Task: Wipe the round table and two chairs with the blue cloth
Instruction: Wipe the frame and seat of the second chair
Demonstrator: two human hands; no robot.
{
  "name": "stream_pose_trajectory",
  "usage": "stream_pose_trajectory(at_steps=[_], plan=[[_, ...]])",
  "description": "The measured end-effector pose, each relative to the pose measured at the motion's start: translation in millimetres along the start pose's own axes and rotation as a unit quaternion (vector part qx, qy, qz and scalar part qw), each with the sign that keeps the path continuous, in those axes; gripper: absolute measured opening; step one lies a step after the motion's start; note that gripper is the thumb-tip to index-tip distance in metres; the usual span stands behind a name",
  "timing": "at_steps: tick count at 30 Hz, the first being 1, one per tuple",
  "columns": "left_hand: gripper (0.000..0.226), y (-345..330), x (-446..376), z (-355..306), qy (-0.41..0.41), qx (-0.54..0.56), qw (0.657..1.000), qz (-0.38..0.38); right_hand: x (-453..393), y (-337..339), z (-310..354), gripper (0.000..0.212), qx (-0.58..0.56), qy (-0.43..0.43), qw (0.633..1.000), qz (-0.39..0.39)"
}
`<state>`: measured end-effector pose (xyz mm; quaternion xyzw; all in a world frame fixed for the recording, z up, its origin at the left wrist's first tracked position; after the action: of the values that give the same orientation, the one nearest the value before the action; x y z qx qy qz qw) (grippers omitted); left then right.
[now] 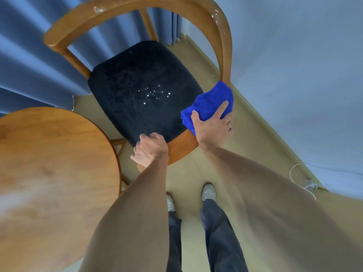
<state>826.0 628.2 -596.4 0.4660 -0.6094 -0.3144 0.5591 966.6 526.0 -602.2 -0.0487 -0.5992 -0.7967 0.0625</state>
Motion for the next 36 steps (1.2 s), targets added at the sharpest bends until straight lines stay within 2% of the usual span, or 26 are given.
stream_pose_trajectory(at_steps=[3,6,12,17,21,30,36], plan=[[0.034,-3.4,2.6,-0.3,0.0,0.017,0.999,-0.039,-4.8,-3.8,4.7,0.104,-0.036,-0.024,0.999,0.024],[0.022,-2.9,3.1,-2.7,0.006,0.032,0.998,-0.06,-17.2,0.2,12.8,0.104,-0.029,-0.033,0.999,0.032],[0.013,6.7,12.4,-8.3,0.009,0.067,0.996,-0.064,-49.9,10.1,15.1,0.102,-0.019,0.002,0.998,0.055],[0.017,2.7,8.4,-7.8,0.016,0.057,0.996,-0.062,-103.4,18.0,23.3,0.1,0.0,0.043,0.996,0.076],[0.025,5.3,9.0,-10.3,0.023,0.057,0.995,-0.072,-110.6,19.5,31.4,0.099,0.022,0.033,0.997,0.071],[0.027,10.3,8.9,-14.1,0.018,0.016,0.999,-0.035,-108.1,15.5,36.1,0.095,0.048,0.015,0.998,0.043],[0.029,11.0,6.5,-19.6,0.019,-0.05,0.999,0.0,-108.4,13.2,41.5,0.092,0.065,-0.008,0.997,0.032]])
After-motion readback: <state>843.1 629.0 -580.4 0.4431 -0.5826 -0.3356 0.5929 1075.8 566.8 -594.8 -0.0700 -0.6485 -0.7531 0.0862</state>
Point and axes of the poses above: each hand's wrist, its own x-axis away from the middle knuckle, its own y-axis out of the back of the hand, z = x × y, the point moved 2 cm from there along -x, towards the middle knuckle, and after that the axes turned 1 degree about y, right-handed, at the moved point
